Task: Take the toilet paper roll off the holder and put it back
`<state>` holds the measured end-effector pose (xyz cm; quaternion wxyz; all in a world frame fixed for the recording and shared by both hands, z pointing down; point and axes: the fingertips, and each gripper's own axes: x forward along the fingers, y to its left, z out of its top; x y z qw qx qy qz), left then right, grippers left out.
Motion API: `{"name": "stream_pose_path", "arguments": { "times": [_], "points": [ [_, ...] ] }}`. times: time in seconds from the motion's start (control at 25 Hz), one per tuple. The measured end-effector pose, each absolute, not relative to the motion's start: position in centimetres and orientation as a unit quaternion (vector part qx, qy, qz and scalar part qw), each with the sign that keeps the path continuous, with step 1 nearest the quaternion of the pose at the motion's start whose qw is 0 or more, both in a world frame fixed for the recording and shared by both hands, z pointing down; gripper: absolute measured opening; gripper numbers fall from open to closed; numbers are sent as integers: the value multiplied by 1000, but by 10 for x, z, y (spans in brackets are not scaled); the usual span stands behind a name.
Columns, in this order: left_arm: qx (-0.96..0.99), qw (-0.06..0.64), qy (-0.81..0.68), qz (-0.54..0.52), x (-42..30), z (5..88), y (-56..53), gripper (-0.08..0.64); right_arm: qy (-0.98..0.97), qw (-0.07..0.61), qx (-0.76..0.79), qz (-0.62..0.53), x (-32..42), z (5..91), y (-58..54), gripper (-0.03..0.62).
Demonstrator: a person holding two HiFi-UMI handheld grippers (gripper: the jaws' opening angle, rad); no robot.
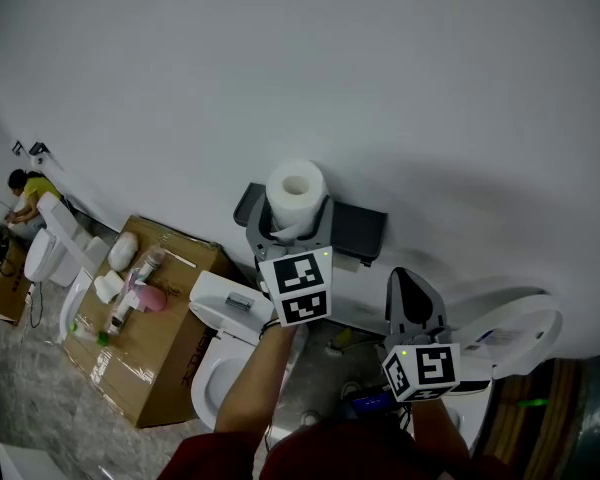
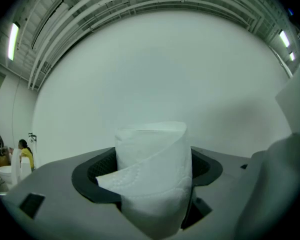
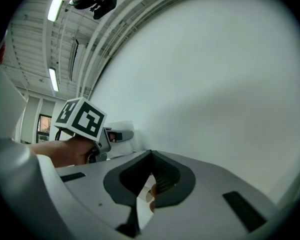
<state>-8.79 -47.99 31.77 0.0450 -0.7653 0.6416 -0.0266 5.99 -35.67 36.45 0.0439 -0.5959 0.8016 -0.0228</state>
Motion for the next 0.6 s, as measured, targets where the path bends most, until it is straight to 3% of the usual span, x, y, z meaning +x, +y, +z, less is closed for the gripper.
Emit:
{"name": "stream_pose_path", "arguments": {
  "times": [0.28,0.6],
  "points": [
    [-766,17,643,-12,-88,328,-492,437,803,41,-594,-25,59,368,-357,17],
    [-767,35,641,-20,-87,328,-492,437,801,42,-596,-28,60,369,-360,17]
  ]
}}
